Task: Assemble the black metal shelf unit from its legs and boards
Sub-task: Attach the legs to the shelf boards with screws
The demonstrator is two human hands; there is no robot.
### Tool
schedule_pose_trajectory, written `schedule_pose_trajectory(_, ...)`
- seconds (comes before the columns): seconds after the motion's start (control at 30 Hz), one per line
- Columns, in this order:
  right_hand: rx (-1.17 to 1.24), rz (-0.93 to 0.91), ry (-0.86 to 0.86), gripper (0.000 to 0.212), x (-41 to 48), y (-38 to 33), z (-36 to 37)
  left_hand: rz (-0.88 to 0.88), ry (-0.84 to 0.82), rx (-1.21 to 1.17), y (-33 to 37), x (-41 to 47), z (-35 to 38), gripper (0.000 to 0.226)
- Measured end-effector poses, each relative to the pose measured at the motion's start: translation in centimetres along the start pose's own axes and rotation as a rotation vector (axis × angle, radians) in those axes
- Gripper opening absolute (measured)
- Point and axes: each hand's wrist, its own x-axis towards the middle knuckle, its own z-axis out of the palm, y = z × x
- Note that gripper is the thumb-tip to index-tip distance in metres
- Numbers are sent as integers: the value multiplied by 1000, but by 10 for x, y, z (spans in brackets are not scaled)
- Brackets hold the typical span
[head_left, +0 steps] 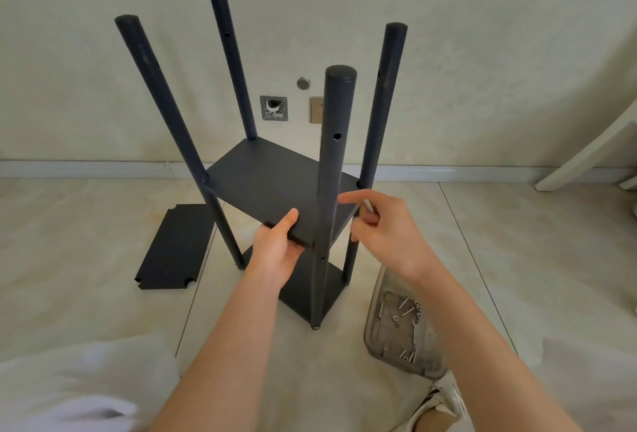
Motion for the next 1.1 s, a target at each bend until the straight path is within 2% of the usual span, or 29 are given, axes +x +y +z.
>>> schedule_pose_trajectory(0.07, 56, 79, 167, 38, 16, 19, -11, 5, 15, 26, 8, -1, -7, 35)
schedule_pose_trajectory(0.13, 103, 196, 216, 36, 35, 35, -16, 29, 39, 71, 11, -5, -12, 35)
schedule_pose_trajectory(0.2, 178, 312, 139, 51, 51, 46, -13, 83, 82, 104, 11, -13, -14, 43)
schedule_pose_trajectory(0.27, 223, 353, 28, 62, 63, 51, -6, 149, 181, 164, 4, -22, -12, 55)
schedule_pose_trajectory(0.33, 224, 296, -27, 48, 72, 55, 0, 226, 255, 278, -8, -32, -9, 58)
schedule_pose_trajectory(0.4, 197, 259, -11, 29, 80, 56, 4, 280, 250, 363, -25, -47, -1, 50)
schedule_pose_trajectory(0.53, 138, 221, 13, 17, 82, 58, 4, 301, 243, 387, -47, -59, 13, 50)
schedule_pose_trajectory(0.7, 73, 192, 67, 16, 68, 60, 10, 323, 330, 420, -45, -53, 7, 49)
schedule_pose_trajectory(0.83, -71, 195, 111, 14, 53, 54, 18, 325, 337, 313, -27, -46, -5, 44)
schedule_pose_trajectory(0.97, -204, 135, 117, 26, 32, 42, 31, 260, 485, 214, 0, -33, -20, 43)
schedule_pose_trajectory(1.1, -375, 73, 35, 40, 15, 27, 38, 148, 576, 257, 27, -19, -34, 53)
